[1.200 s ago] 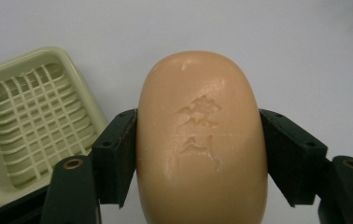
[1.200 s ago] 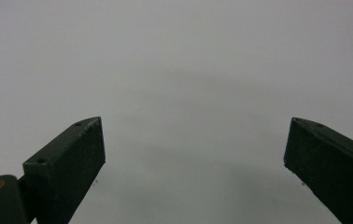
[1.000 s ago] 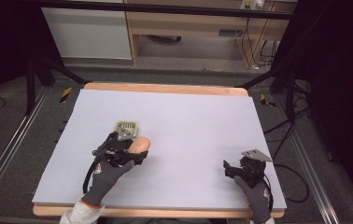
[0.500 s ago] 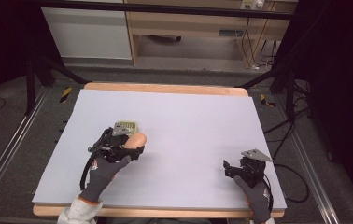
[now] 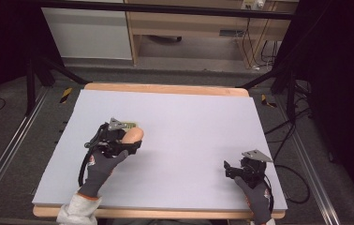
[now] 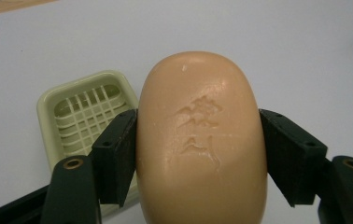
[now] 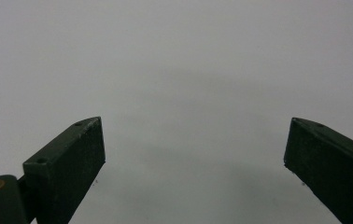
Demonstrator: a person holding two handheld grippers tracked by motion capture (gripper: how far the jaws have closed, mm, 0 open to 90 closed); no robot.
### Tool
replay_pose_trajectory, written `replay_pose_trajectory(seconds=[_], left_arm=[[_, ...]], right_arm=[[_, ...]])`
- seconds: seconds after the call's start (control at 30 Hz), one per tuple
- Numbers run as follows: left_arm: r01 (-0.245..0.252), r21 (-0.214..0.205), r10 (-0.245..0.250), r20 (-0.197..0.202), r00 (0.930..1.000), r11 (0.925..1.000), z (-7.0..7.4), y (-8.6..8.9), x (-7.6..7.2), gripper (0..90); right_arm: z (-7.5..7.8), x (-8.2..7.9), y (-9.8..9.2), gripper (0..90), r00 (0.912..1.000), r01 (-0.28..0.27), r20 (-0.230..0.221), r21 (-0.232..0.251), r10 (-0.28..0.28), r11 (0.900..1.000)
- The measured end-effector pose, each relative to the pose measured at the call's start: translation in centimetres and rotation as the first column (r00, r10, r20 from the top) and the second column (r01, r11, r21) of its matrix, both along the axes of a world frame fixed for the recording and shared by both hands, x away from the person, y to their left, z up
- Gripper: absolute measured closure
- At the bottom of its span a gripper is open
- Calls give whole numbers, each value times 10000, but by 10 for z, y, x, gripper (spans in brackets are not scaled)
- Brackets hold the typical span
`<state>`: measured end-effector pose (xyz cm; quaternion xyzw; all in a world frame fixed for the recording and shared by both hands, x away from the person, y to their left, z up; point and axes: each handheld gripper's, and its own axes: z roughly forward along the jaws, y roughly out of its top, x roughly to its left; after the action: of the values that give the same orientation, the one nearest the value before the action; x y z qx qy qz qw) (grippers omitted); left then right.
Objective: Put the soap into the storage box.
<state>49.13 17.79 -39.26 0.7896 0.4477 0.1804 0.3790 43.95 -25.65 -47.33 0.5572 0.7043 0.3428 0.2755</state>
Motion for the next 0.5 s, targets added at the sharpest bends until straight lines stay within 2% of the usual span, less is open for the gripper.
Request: replay_pose_trajectory(seconds=[0.5], left_arm=[[-228, -155, 230, 119, 9997, 9996, 7, 5, 11, 319]], right_arm=[[0, 0, 0, 56, 10000, 34, 5, 9, -34, 10000]])
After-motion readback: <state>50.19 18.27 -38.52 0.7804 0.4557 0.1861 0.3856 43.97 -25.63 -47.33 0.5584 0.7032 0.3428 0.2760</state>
